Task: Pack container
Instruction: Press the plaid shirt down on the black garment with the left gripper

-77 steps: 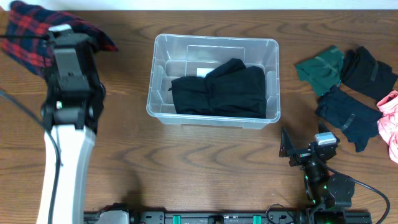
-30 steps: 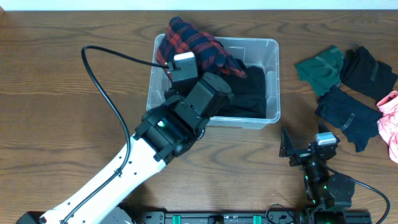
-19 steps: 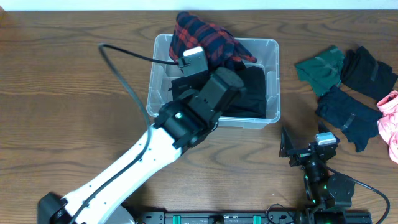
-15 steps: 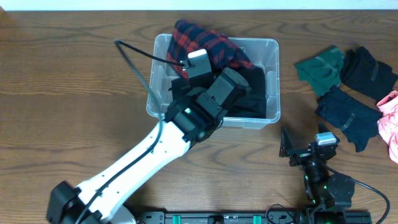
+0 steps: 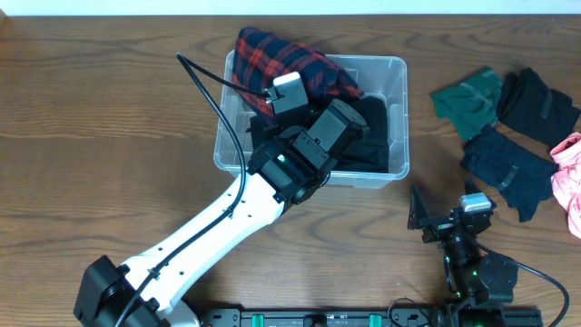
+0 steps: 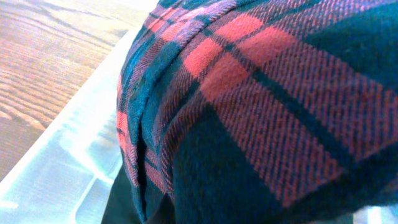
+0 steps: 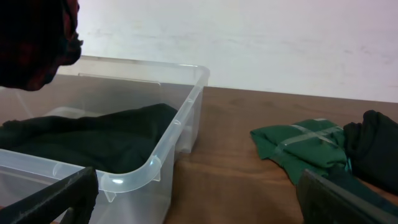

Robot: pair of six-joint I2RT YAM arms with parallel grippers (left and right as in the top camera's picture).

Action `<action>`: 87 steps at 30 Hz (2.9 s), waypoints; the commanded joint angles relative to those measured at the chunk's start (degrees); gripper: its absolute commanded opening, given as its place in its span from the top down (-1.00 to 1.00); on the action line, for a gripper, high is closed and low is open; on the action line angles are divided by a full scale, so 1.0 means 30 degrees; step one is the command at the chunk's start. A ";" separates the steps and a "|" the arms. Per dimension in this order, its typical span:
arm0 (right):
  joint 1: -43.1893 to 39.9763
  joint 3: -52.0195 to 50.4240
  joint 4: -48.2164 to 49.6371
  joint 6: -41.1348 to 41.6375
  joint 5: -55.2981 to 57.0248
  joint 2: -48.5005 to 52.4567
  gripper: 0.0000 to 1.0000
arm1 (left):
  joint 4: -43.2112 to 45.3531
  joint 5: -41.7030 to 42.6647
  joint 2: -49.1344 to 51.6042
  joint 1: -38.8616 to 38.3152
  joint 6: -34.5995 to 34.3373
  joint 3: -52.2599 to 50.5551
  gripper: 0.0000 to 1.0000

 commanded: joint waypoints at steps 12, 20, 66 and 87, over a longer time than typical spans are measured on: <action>-0.0087 -0.0044 -0.0036 0.0204 -0.0087 -0.0138 -0.99 | 0.3665 0.1209 0.0022 0.0007 -0.0029 0.0714 0.08; -0.0087 -0.0044 -0.0036 0.0204 -0.0095 -0.0138 -0.98 | 0.5202 0.1304 0.0022 0.0007 0.1122 0.0714 0.03; -0.0087 -0.0044 -0.0036 0.0204 -0.0087 -0.0138 -0.99 | 0.2251 0.6754 0.3432 0.0845 1.6028 0.0641 -0.44; -0.0087 -0.0044 -0.0036 0.0204 -0.0087 -0.0138 -0.98 | 0.8386 0.6368 0.7446 0.6528 1.6677 0.0641 -0.44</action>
